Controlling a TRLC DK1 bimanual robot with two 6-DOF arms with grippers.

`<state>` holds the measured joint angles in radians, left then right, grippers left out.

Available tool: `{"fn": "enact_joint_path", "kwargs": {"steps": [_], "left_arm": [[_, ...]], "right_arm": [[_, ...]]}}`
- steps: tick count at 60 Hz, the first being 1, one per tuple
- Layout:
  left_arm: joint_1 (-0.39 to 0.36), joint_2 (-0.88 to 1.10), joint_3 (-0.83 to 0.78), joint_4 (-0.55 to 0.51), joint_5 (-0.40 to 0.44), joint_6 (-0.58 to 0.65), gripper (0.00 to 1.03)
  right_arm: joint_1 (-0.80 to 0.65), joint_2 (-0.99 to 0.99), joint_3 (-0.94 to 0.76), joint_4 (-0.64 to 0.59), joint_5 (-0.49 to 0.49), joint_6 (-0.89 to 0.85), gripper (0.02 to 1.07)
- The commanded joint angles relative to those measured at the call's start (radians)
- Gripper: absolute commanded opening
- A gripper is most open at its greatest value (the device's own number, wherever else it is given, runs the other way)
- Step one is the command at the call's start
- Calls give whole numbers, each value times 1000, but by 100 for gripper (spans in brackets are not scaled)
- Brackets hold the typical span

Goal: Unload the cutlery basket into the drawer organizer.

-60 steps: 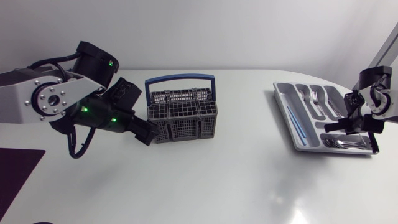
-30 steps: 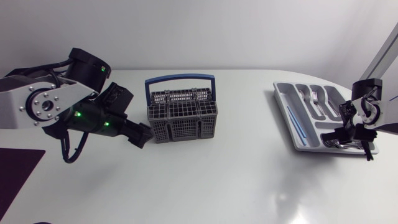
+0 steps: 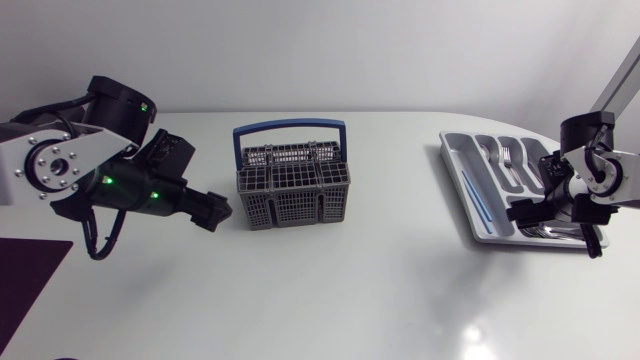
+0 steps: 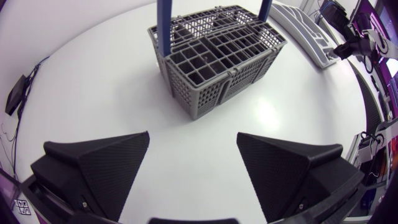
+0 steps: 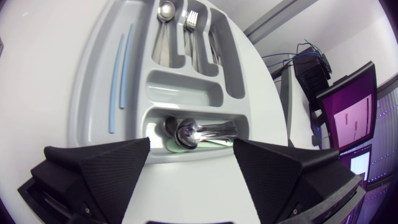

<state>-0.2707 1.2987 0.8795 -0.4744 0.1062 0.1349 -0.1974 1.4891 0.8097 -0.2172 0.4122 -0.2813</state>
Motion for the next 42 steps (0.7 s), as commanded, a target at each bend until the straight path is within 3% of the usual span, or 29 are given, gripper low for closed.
{"fn": "enact_joint_path", "kwargs": {"steps": [1,19,31,42], "left_arm": [[31,-10,-25,-6,0,20,98],[90,13,-25,19,0,25,98],[128,59,-14,43,10,25,98],[130,96,-2,69,20,25,98]], "right_arm": [[53,-43,19,-44,-12,71,102],[300,-107,78,-145,-66,261,102],[354,-130,123,-171,-372,366,102],[352,-109,134,-71,-589,384,102]]}}
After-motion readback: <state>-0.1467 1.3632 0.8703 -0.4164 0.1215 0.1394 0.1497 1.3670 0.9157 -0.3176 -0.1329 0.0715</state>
